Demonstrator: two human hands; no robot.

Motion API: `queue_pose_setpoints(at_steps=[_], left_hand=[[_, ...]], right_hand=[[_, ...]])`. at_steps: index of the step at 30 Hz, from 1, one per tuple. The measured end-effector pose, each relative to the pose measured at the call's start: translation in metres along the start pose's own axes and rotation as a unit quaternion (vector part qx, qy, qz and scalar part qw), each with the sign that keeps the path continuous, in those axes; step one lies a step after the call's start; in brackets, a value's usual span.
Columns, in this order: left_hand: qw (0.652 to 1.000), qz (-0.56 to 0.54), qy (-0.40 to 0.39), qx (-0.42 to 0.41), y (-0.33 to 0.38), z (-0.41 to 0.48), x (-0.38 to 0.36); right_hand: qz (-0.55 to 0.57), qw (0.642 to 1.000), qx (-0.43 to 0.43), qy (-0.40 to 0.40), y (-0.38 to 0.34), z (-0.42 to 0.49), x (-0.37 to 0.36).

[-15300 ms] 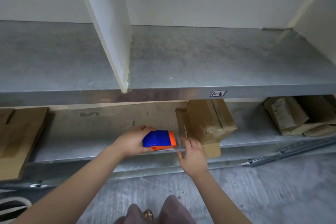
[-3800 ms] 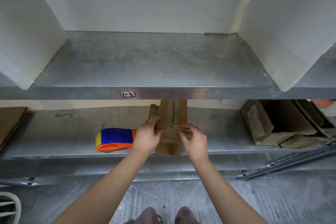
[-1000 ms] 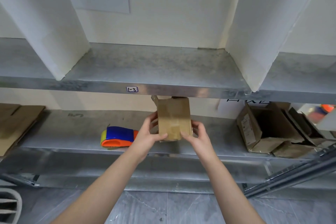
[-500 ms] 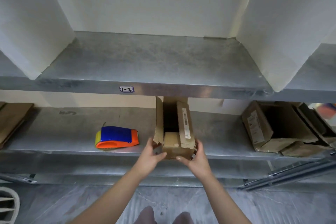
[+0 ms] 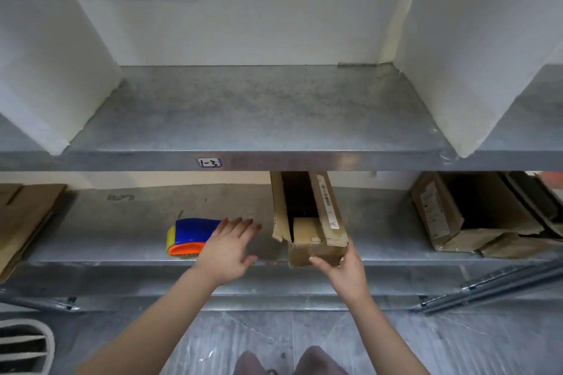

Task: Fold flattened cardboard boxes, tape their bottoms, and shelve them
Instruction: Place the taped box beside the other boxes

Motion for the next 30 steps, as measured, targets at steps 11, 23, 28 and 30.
queue_pose_setpoints(at_steps=[11, 23, 28, 30], left_hand=[[0.995, 0.029, 0.027, -0.088, 0.117, 0.058, 0.012], [0.876, -0.475, -0.072, 0.049, 0.276, 0.106, -0.019], [0.860, -0.498, -0.075, 0.084, 0.292, 0.117, -0.027], [0.862, -0.491, -0.084, 0.088, 0.296, 0.122, -0.032]], right_hand=[[0.006, 0.999, 0.020, 0.045, 0.010, -0.009, 0.143], [0.027, 1.000, 0.001, 0.013, 0.058, -0.004, 0.238], [0.072, 0.994, -0.054, 0.068, 0.084, -0.008, 0.245], [0.089, 0.987, -0.084, 0.103, 0.096, -0.008, 0.247]])
Point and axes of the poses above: each hand's wrist, its own z-axis towards the middle knuckle, its own x-axis out of the back of the hand, y = z × x, the point moved 8 cm from there along z, towards the middle knuckle, and after that the axes turned 6 degrees about -y, right-handed, at the moved point
